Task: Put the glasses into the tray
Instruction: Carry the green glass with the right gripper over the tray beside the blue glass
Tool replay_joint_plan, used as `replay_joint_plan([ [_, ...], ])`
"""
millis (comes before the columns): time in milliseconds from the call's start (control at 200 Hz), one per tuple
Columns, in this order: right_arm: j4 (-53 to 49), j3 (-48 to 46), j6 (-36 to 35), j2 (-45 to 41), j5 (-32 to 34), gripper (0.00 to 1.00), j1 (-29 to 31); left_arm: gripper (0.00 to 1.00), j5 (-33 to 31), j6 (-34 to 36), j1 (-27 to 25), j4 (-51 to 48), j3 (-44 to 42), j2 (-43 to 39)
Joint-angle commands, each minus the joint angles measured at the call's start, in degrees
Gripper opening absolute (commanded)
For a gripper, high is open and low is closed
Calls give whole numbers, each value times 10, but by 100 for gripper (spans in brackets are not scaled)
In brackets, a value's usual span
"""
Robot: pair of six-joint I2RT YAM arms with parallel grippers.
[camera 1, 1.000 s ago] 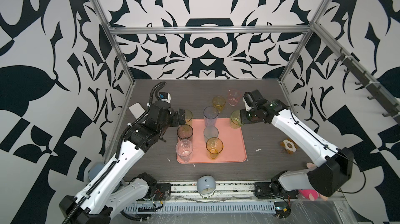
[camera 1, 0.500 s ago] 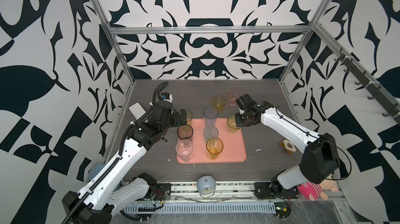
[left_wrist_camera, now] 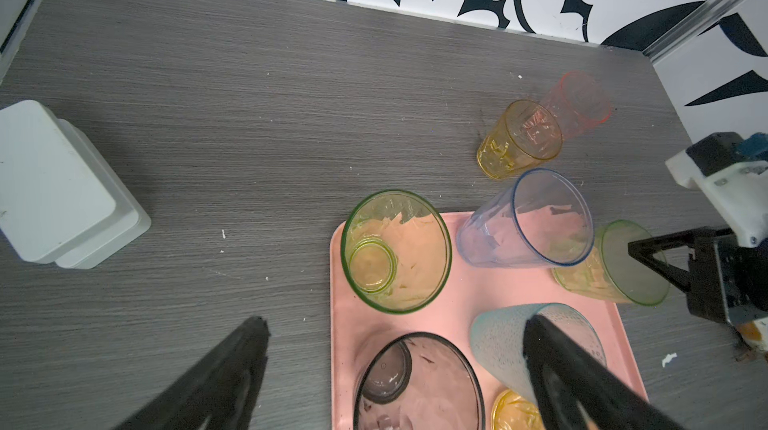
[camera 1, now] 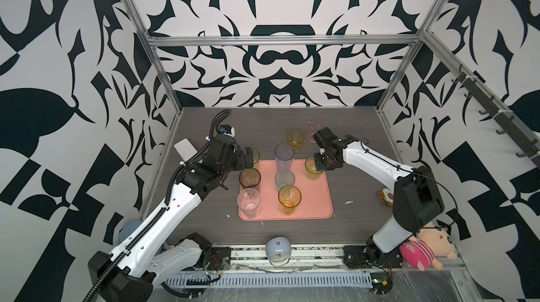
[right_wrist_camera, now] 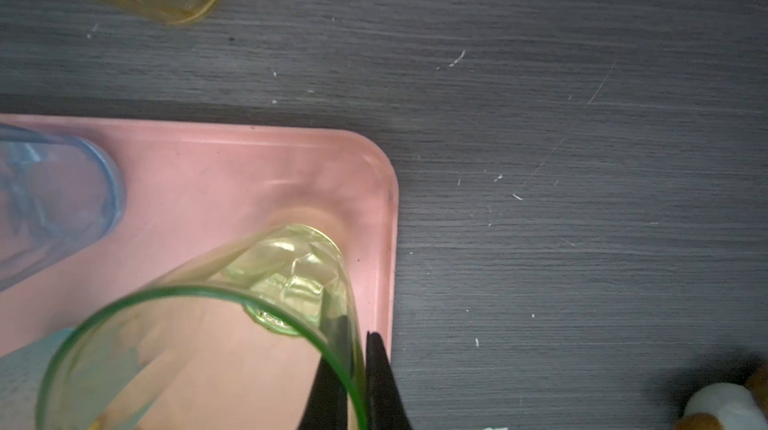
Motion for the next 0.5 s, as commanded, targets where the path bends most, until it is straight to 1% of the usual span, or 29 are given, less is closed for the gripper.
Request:
replay_joint_plan([
  [0,11,28,-2,0,12,0,-8,99,0,0,2,10,5,4],
  [495,5,54,-3,40,4,0,-15,100,0,4,2,10,13,15],
])
